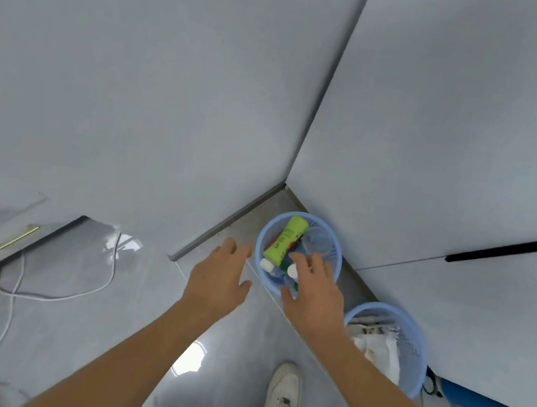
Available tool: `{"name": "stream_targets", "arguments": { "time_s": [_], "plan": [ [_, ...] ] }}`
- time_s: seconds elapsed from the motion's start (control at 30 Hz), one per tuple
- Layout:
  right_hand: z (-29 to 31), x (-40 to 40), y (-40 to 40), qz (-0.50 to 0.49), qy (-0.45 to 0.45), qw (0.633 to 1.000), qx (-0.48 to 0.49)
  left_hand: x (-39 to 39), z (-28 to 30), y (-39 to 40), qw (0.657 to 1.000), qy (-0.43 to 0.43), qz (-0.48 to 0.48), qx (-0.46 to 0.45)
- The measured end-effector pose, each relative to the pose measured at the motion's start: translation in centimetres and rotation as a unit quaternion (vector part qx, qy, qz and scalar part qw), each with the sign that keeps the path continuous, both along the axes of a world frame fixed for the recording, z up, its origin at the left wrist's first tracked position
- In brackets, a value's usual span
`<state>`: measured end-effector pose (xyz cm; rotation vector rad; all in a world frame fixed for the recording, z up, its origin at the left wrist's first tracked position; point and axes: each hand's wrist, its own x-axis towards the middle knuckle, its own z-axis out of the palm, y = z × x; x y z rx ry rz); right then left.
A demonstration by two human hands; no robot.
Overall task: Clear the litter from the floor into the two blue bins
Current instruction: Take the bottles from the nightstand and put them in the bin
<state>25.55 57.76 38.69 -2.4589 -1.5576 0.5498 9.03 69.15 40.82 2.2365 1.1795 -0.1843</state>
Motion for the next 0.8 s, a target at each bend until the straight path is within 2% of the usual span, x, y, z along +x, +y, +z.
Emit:
{"name": "stream_targets", "arguments": {
  "time_s": [0.23, 0.4, 0.53, 0.67, 0.8],
  "plan": [
    [18.7, -8.2, 2.7, 0.023, 0.096, 0.995, -0.028, -9.9, 18.5, 0.0, 0.997, 0.010, 0.071, -0.017],
    [34.7, -15.0, 5.8, 0.127, 0.099, 0.987, 0.006, -18.1, 34.4, 0.3, 0.990, 0.035, 0.133, 0.015],
    [44.0, -22.4, 9.0, 0.248, 0.110, 0.962, 0.015, -26.6, 44.1, 1.3, 0.971, 0.008, 0.230, 0.069],
    [48.4, -30.1, 14.6, 0.338, 0.102, 0.936, -0.007, -34.9, 49.2, 4.6, 0.940, -0.001, 0.323, 0.106],
    [47.8, -36.2, 22.7, 0.342, 0.100, 0.934, -0.013, -42.2, 48.2, 10.8, 0.926, -0.011, 0.361, 0.108]
  ]
}}
